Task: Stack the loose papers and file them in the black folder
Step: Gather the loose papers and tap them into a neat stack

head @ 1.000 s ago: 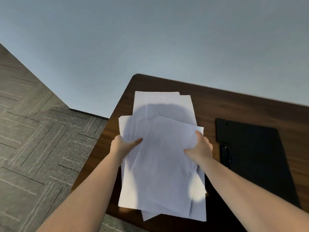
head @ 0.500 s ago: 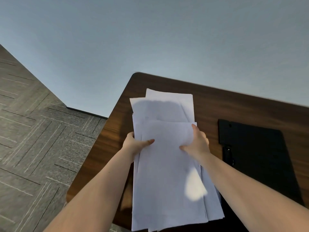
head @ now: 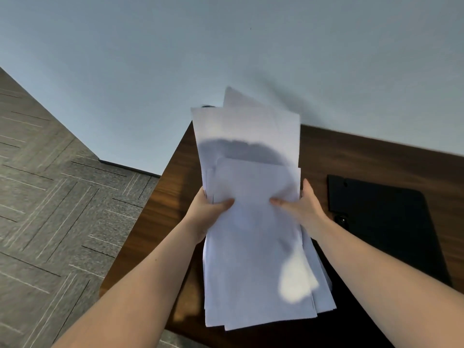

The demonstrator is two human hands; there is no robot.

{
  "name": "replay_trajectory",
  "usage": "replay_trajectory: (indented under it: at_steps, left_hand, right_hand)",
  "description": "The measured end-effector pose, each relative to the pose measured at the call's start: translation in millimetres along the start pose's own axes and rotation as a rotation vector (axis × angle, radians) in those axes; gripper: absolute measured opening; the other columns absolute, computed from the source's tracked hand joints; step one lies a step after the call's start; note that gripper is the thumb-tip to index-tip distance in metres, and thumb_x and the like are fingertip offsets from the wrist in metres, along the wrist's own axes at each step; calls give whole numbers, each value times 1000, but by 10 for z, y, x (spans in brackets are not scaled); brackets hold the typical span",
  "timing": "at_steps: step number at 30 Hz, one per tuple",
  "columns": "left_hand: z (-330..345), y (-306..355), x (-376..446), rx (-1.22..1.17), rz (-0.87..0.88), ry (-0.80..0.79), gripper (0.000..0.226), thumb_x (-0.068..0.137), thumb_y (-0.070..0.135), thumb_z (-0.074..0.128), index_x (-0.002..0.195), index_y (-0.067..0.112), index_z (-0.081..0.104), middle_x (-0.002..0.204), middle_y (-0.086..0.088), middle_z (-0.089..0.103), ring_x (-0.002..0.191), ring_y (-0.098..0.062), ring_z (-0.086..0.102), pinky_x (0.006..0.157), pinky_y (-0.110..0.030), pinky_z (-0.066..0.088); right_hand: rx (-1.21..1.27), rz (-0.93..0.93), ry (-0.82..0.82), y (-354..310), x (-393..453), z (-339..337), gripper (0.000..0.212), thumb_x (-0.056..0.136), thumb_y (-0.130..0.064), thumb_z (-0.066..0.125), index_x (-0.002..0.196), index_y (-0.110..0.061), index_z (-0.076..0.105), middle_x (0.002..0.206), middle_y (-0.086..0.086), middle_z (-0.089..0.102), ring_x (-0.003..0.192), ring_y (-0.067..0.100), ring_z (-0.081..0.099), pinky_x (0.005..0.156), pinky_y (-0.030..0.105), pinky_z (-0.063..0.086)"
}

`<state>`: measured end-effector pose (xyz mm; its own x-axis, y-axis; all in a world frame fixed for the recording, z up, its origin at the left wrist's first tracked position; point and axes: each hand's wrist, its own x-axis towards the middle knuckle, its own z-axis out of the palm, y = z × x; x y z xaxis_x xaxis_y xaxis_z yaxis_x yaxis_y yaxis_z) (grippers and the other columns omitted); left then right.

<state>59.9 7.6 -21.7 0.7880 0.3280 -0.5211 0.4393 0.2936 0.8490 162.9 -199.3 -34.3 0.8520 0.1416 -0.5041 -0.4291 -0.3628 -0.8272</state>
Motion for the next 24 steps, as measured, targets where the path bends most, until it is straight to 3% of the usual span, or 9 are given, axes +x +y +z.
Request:
replay_trajectory:
  at_steps: [2,3,6,8,12,15,19,24]
  left_hand:
    - [-16,122,-30,23,69,-55,62,69,14,85,126,12,58,117,-13,71,105,-32,70,90,-49,57]
    - [-37,194,-35,35,96,-71,66,66,17,86,125,12,58,116,-13,71,106,-32,70,90,-50,57]
    - [-124,439,-72,28,172,-63,60,64,13,84,120,10,62,110,-12,74,103,-32,71,87,-45,58]
    - [-149,616,-116,24,215,-44,55,62,12,84,114,8,67,104,-11,77,103,-34,71,81,-41,58]
    - [-88,1047,-269,89,372,73,40,65,18,83,102,26,71,99,0,78,96,-22,74,79,-37,58]
    - [-46,1338,-383,35,476,124,40,69,9,86,100,27,67,95,3,76,86,-13,75,71,-30,60]
    - [4,1383,-428,-3,507,130,43,66,9,88,104,19,71,98,-2,78,89,-15,76,72,-27,60]
    - [55,1158,-421,-40,442,121,41,68,18,88,105,21,72,102,0,78,96,-17,74,81,-33,57]
  right_hand:
    - [201,11,-168,-105,-10,-97,63,72,-11,81,130,-6,56,124,11,67,95,22,70,75,33,60]
    - [249,31,-243,-161,-14,-158,54,73,-12,80,124,-6,62,120,12,70,95,24,72,76,34,59]
    - [377,26,-401,-321,0,-333,54,71,-15,78,123,-8,64,123,10,69,111,30,67,97,43,50]
    - [434,-46,-474,-491,-47,-379,48,77,-9,72,124,-7,63,124,12,69,115,31,65,96,42,50]
    - [497,-258,-453,-948,-239,-410,37,80,-2,65,116,-9,68,117,11,72,108,27,69,80,30,59]
    - [520,-346,-389,-1232,-370,-456,45,72,-3,71,117,-6,66,114,12,73,105,28,70,78,30,60]
    - [472,-387,-301,-1321,-499,-411,46,74,2,73,119,-1,65,114,14,72,105,27,70,83,31,59]
    - [387,-295,-277,-1213,-537,-359,21,75,-5,77,89,-21,78,100,-2,78,107,19,68,101,36,47]
